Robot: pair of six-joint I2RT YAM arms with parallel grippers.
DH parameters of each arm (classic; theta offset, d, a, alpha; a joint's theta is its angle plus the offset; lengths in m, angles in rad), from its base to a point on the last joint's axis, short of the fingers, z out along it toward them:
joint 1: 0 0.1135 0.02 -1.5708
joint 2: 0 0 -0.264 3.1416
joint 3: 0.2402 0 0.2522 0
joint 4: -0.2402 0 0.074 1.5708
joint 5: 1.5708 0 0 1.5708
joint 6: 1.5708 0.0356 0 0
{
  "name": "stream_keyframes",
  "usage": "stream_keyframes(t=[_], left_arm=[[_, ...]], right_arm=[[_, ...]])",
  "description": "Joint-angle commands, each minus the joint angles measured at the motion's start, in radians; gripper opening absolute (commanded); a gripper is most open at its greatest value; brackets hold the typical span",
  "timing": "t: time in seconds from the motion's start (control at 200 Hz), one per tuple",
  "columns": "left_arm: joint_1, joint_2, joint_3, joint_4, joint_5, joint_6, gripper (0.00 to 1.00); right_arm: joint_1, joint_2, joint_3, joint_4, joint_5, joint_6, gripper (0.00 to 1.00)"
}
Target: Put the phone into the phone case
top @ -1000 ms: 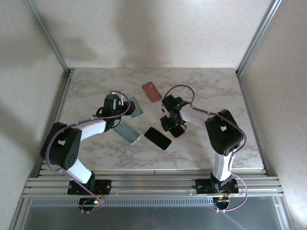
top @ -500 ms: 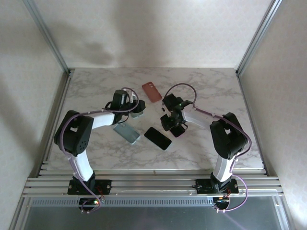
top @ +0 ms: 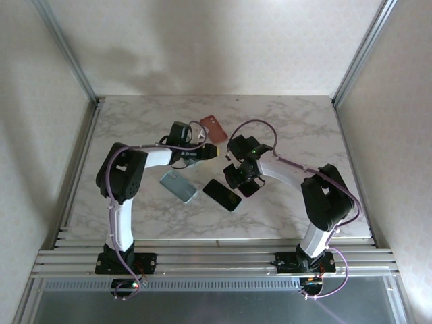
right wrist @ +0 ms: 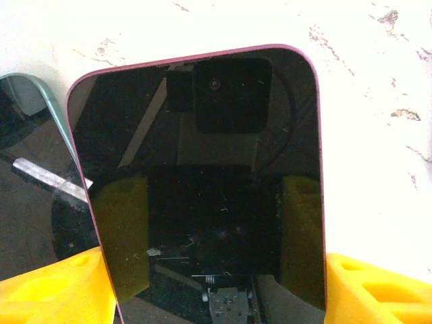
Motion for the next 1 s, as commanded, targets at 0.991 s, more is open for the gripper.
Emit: stream_keyframes(t=[0.991], left_arm=[[-0.075,0.077,0.126,-0.260,0.366,0.130,0.58]], right_arm=[[0.027,-0.063,-0.015,-0.032,0.035,0.002,0.69]])
